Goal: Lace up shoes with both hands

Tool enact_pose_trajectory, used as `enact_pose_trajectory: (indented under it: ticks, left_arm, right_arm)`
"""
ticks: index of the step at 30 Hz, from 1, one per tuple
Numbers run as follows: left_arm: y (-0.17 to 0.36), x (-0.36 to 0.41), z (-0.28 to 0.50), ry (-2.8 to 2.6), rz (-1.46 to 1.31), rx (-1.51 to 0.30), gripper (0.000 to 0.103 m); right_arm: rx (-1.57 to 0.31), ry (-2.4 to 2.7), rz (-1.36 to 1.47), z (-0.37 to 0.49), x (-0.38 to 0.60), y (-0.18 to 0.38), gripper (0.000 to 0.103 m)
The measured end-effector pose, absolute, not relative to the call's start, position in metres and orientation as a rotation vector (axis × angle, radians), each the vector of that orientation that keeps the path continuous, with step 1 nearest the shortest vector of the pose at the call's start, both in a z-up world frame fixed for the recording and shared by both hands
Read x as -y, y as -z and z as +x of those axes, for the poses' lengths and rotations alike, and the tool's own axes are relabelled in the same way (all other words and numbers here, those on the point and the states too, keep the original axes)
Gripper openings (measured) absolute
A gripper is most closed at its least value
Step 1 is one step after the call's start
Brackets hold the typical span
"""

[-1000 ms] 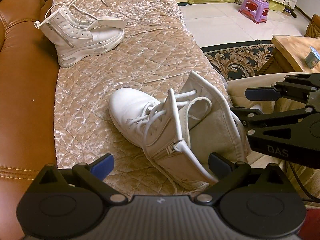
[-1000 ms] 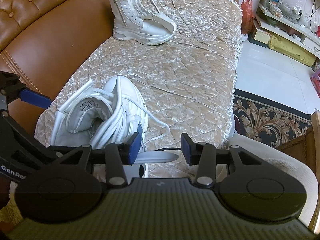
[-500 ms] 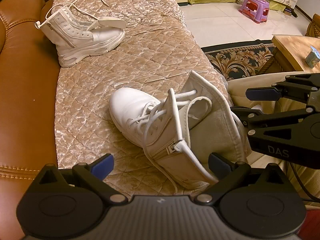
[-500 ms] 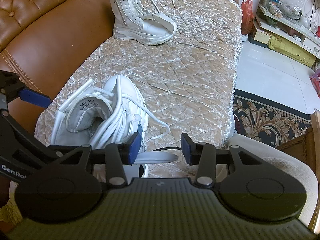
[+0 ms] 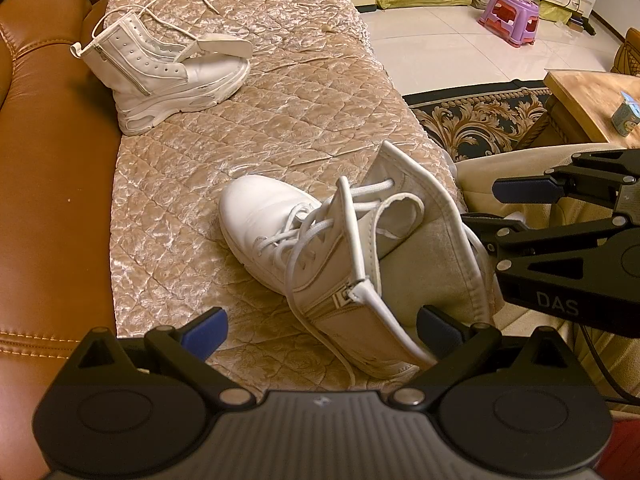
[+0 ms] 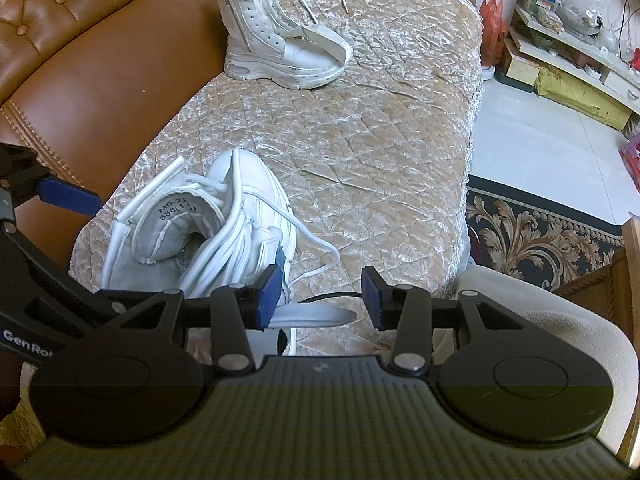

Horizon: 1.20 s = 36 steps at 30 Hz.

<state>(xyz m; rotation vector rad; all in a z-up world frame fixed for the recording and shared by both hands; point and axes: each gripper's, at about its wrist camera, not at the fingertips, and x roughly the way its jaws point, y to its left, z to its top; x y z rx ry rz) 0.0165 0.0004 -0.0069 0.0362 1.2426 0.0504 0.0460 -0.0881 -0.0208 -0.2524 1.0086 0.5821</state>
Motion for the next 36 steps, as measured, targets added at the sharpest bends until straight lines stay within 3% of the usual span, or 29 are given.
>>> enact_pose_trajectory:
  ticks: [19,30,36]
  left_arm:
    - [0.006,0.000,0.016,-0.052,0.043,-1.239,0.103]
    - [-0.006,-0.010,0.010,-0.002,0.035,-1.203,0.103]
    - [-0.009,-0.011,0.006,0.025,0.054,-1.194,0.103]
  right_arm:
    - [-1.011,-0.582,-0.243,0.045,0.090,0.020,0.051]
    - [-0.688,-0.864,-0.233,0.037,0.115,-0.011,0.051]
    - [-0.471,-1.100,-0.660,0.012,0.084,-0.015,0.050]
